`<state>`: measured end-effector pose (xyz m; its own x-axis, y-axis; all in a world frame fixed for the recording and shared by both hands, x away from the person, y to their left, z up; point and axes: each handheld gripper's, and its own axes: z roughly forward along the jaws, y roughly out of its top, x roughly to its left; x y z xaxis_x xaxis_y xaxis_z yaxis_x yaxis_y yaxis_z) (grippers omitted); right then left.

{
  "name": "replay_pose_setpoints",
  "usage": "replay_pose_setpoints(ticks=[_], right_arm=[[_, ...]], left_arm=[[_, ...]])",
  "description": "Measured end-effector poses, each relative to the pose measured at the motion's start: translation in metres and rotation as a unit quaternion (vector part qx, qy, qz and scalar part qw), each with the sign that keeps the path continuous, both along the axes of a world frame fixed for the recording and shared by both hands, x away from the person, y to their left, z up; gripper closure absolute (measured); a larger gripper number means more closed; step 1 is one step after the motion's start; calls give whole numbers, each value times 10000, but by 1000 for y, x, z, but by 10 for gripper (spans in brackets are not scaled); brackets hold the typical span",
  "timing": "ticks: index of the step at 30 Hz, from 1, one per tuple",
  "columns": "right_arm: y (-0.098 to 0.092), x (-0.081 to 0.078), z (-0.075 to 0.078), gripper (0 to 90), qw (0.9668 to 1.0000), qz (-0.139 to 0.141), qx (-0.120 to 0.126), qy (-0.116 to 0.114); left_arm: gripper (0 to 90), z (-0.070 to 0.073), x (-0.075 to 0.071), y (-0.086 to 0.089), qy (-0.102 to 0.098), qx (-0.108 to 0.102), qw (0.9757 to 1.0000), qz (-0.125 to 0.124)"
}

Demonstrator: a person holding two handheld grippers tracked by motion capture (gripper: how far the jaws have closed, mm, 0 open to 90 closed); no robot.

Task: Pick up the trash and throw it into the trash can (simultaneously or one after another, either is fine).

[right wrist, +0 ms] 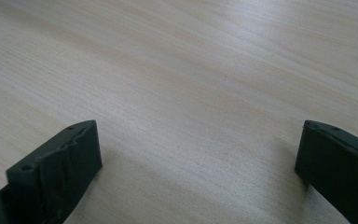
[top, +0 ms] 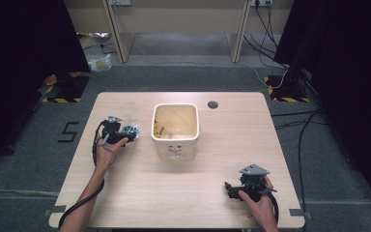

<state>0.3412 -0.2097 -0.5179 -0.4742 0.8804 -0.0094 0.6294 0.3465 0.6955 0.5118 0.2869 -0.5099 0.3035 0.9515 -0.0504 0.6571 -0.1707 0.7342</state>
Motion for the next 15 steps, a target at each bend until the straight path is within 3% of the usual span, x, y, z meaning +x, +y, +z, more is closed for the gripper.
replay_pose_setpoints(ticks=[15], right_arm=[[0,0,0,4,10000,18,2,0]], left_arm=[[157,-8,16,-5,114,57,9999,44]])
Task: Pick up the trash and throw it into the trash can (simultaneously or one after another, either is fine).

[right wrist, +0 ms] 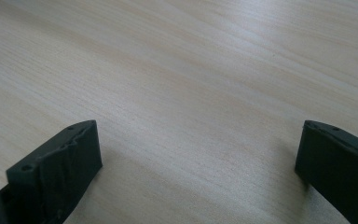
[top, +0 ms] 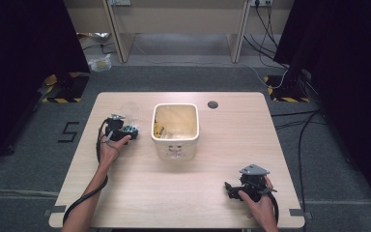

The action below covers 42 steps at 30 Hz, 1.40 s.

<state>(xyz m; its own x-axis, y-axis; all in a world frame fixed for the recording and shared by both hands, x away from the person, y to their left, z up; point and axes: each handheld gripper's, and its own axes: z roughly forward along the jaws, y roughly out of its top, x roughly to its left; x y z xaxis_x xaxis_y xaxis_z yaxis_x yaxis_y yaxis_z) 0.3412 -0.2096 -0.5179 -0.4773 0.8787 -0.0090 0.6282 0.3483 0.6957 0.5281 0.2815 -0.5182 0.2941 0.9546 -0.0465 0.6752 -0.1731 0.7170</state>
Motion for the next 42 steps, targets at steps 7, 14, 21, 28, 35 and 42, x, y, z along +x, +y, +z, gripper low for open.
replay_pose_setpoints(ticks=[7,14,21,28,35,42], right_arm=[[0,0,0,4,10000,-6,6,6],[0,0,0,4,10000,-1,4,5],[0,0,0,4,10000,13,3,6],[0,0,0,4,10000,13,4,7],[0,0,0,4,10000,20,-1,1],[0,0,0,4,10000,21,-2,1]], left_arm=[[147,0,0,-1,22,20,10000,32],[232,2,-2,1,37,-9,10000,-32],[367,3,-6,4,-33,30,9999,-128],[427,5,-13,6,-10,20,9997,-225],[441,18,-23,6,-95,-124,9990,-423],[442,28,-35,6,-109,-277,9978,-600]])
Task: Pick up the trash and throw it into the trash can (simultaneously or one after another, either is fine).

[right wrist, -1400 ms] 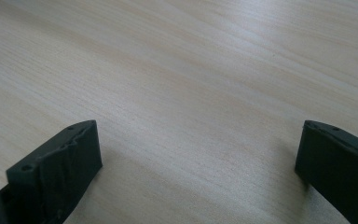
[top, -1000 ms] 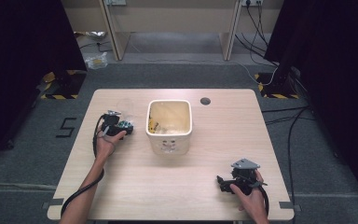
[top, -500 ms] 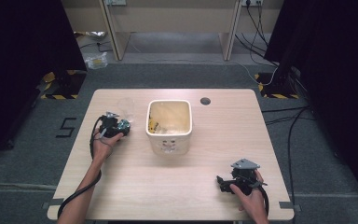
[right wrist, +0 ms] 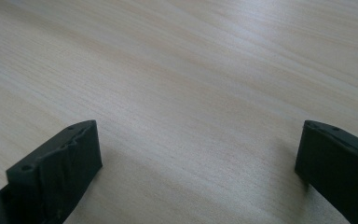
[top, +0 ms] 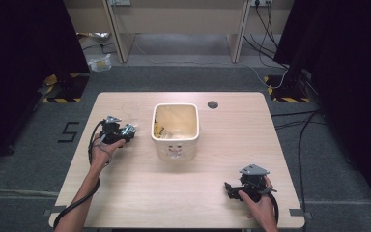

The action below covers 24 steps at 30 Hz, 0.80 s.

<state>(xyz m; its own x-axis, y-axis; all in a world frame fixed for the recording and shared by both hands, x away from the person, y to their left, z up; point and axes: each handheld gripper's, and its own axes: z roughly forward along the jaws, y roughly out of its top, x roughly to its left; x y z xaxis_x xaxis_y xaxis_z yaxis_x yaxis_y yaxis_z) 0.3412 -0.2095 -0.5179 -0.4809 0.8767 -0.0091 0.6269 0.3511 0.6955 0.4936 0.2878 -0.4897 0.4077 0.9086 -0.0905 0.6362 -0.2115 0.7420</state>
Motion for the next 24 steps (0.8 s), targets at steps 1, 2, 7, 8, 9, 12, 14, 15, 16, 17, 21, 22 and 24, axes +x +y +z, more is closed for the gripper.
replay_pose_setpoints(ticks=[1,2,7,8,9,12,14,15,16,17,21,22,24], right_arm=[[0,0,0,3,10000,0,0,0],[0,0,0,4,10000,1,0,-1],[0,0,0,4,10000,-7,5,5],[0,0,0,4,10000,-8,7,7],[0,0,0,4,10000,-7,5,6],[0,0,0,4,10000,-8,6,7],[0,0,0,4,10000,-7,6,6],[0,0,0,4,10000,-7,6,6],[0,0,0,4,10000,-7,5,5],[0,0,0,4,10000,-7,5,6],[0,0,0,4,10000,-8,6,6],[0,0,0,4,10000,-7,5,6],[0,0,0,4,10000,-8,6,7]], left_arm=[[441,1,-2,0,-6,-21,10000,-30],[442,2,-3,-1,-1,-16,10000,-68],[441,11,-11,-1,-22,-87,9997,-229],[442,14,-12,-1,-17,-92,9996,-264],[441,15,-12,-1,-24,-111,9996,-271],[441,23,-15,0,-42,-167,9993,-335],[441,29,-17,-1,-88,-162,9991,-389],[441,34,-19,-2,-107,-169,9989,-428],[441,36,-20,-2,-130,-170,9987,-454],[441,40,-21,-3,-152,-193,9985,-488],[440,53,-25,-6,-189,-246,9975,-635],[440,56,-26,-7,-202,-267,9974,-645],[440,62,-27,-8,-247,-313,9968,-692]])
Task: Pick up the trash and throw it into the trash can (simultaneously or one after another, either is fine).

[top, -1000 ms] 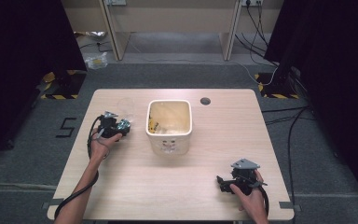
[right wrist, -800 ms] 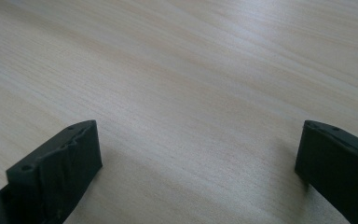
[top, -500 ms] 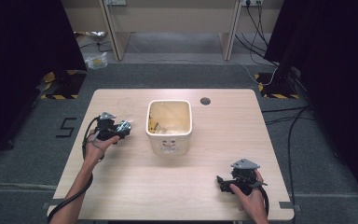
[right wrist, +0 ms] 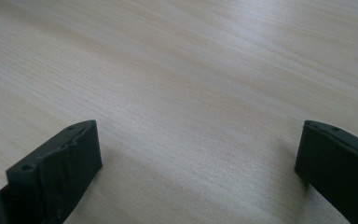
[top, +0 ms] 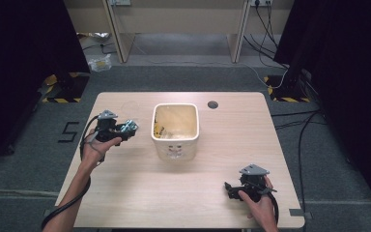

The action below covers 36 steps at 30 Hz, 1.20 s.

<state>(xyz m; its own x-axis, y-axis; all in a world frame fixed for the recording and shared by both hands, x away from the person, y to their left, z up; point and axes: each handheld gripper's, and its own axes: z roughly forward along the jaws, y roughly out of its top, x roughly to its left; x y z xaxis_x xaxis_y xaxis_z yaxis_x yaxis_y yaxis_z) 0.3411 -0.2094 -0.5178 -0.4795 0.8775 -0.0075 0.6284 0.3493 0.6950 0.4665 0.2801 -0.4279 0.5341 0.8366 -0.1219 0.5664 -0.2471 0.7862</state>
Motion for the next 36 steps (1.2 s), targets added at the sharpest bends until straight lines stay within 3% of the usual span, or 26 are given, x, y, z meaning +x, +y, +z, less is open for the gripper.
replay_pose_setpoints(ticks=[8,20,36], right_arm=[[0,0,0,4,10000,8,-7,-6],[0,0,0,4,10000,4,-1,-3],[0,0,0,4,10000,1,2,-10]], left_arm=[[440,24,-3,-7,-116,-18,9998,-190],[440,47,-8,-16,-277,-69,9989,-359],[439,79,-11,-48,-468,-170,9954,-817]])
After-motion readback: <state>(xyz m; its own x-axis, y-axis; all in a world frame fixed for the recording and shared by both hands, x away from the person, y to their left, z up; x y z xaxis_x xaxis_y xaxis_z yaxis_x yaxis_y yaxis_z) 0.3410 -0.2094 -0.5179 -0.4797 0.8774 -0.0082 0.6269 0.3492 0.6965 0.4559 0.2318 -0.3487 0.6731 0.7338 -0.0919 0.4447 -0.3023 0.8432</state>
